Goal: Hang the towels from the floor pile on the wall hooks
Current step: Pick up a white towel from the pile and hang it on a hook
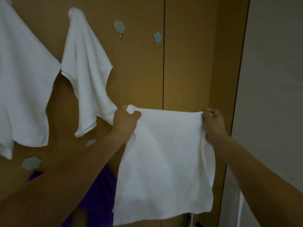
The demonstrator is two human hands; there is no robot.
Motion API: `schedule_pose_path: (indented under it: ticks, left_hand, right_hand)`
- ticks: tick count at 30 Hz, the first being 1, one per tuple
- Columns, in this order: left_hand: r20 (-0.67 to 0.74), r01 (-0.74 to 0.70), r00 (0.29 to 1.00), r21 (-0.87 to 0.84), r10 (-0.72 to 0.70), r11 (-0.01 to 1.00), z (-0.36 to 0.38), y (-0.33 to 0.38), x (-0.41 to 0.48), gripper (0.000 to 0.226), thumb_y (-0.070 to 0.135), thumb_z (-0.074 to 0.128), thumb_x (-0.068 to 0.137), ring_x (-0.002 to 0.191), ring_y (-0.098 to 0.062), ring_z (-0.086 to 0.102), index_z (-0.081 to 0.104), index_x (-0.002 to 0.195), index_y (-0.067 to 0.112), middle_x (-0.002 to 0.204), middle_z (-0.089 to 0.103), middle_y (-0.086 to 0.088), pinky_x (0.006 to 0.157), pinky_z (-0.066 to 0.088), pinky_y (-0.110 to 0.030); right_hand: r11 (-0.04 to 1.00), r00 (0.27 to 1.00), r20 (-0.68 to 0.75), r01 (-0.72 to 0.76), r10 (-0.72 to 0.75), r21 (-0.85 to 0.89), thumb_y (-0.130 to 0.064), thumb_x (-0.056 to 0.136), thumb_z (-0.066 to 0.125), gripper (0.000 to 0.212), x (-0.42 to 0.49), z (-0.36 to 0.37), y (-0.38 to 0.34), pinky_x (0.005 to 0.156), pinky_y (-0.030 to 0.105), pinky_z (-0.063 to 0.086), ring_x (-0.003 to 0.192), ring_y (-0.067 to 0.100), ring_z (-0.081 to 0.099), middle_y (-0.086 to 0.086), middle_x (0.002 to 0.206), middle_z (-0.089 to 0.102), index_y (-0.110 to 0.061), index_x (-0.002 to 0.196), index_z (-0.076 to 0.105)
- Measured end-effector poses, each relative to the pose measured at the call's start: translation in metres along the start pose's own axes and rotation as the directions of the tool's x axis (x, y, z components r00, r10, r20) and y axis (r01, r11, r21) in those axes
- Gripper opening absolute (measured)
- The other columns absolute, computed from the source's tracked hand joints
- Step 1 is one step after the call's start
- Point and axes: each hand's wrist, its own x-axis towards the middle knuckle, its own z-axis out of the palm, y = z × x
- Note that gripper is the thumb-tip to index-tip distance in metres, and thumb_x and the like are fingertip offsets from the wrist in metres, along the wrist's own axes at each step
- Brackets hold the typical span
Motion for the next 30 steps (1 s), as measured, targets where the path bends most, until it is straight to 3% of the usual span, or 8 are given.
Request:
schedule_pose_path:
  ticks: [3,6,8,12,15,19,23,30]
  left_hand:
    - [-0.086,-0.083,0.992,0.076,0.090,0.994,0.014,0.005,0.026,0.017,0.012,0.057,0.090,0.072,-0.003,0.053,0.047,0.099,0.022,0.084,0.052,0.009,0.060,0.041,-0.016]
    - [-0.176,-0.129,0.974,0.078,0.140,0.989,0.023,0.012,0.052,0.021,0.014,0.049,0.094,0.077,-0.002,0.052,0.045,0.114,0.022,0.090,0.048,0.014,0.061,0.040,-0.012]
    - [-0.155,-0.145,0.974,0.138,0.166,0.980,0.028,0.016,0.065,0.023,0.025,0.049,0.095,0.080,-0.002,0.054,0.048,0.118,0.024,0.093,0.053,0.016,0.062,0.039,-0.013]
    - [0.044,-0.168,0.986,0.390,0.164,0.906,0.027,0.035,0.087,0.066,0.073,0.064,0.061,0.091,0.003,0.055,0.055,0.114,0.034,0.100,0.055,0.025,0.067,0.039,-0.013]
    - [0.127,-0.208,0.978,0.571,0.164,0.794,0.020,0.051,0.113,0.036,0.063,0.073,0.064,0.076,0.005,0.059,0.065,0.088,0.037,0.081,0.061,0.025,0.058,0.042,-0.010]
    - [-0.004,-0.254,0.956,0.497,0.294,0.830,0.003,0.074,0.149,0.034,0.043,0.067,0.085,0.059,0.003,0.057,0.065,0.072,0.011,0.066,0.064,0.009,0.051,0.041,-0.007]
    - [-0.129,-0.273,0.895,0.600,0.428,0.752,-0.008,0.106,0.188,0.026,0.039,0.058,0.092,0.067,-0.002,0.055,0.060,0.072,0.022,0.072,0.060,0.011,0.054,0.038,-0.016]
    - [-0.323,-0.267,0.725,0.683,0.609,0.680,-0.021,0.154,0.264,0.026,0.035,0.052,0.095,0.082,-0.016,0.054,0.064,0.100,0.011,0.089,0.059,0.001,0.074,0.039,-0.026]
  right_hand:
    - [0.998,0.963,0.265,0.046,-0.054,0.036,-0.039,0.089,0.065,0.023,0.029,0.023,-0.002,0.068,0.025,0.044,0.083,0.010,0.058,-0.007,0.095,0.061,-0.018,0.101,0.065]
    - [0.962,0.789,0.603,0.244,-0.121,-0.126,-0.051,0.066,0.081,0.036,0.054,0.039,-0.011,0.060,0.013,0.050,0.082,-0.002,0.065,-0.022,0.096,0.067,-0.037,0.097,0.070]
    - [0.942,0.722,0.681,0.302,-0.124,-0.149,-0.048,0.057,0.086,0.043,0.074,0.056,-0.016,0.053,0.014,0.051,0.068,0.001,0.068,-0.010,0.084,0.073,-0.019,0.087,0.074]
    - [0.954,0.749,0.601,0.290,-0.278,0.080,-0.035,0.074,0.081,0.031,0.112,0.095,-0.032,0.044,0.018,0.044,0.053,0.007,0.059,-0.003,0.062,0.065,-0.012,0.071,0.060]
    - [0.928,0.717,0.592,0.326,-0.368,0.182,-0.032,0.082,0.073,0.029,0.131,0.132,-0.047,0.045,0.018,0.037,0.053,0.005,0.048,-0.009,0.059,0.053,-0.023,0.067,0.050]
    - [0.897,0.705,0.556,0.358,-0.441,0.258,-0.034,0.086,0.068,0.029,0.149,0.180,-0.065,0.058,0.029,0.035,0.065,0.013,0.046,0.000,0.071,0.049,-0.019,0.075,0.046]
    - [0.846,0.722,0.441,0.449,-0.533,0.288,-0.032,0.088,0.064,0.033,0.157,0.234,-0.103,0.051,0.024,0.028,0.062,0.011,0.036,-0.002,0.070,0.040,-0.020,0.074,0.038]
    - [0.803,0.774,0.247,0.504,-0.583,0.317,-0.032,0.087,0.063,0.033,0.172,0.305,-0.181,0.053,0.028,0.033,0.057,0.009,0.040,-0.010,0.065,0.044,-0.027,0.067,0.038]
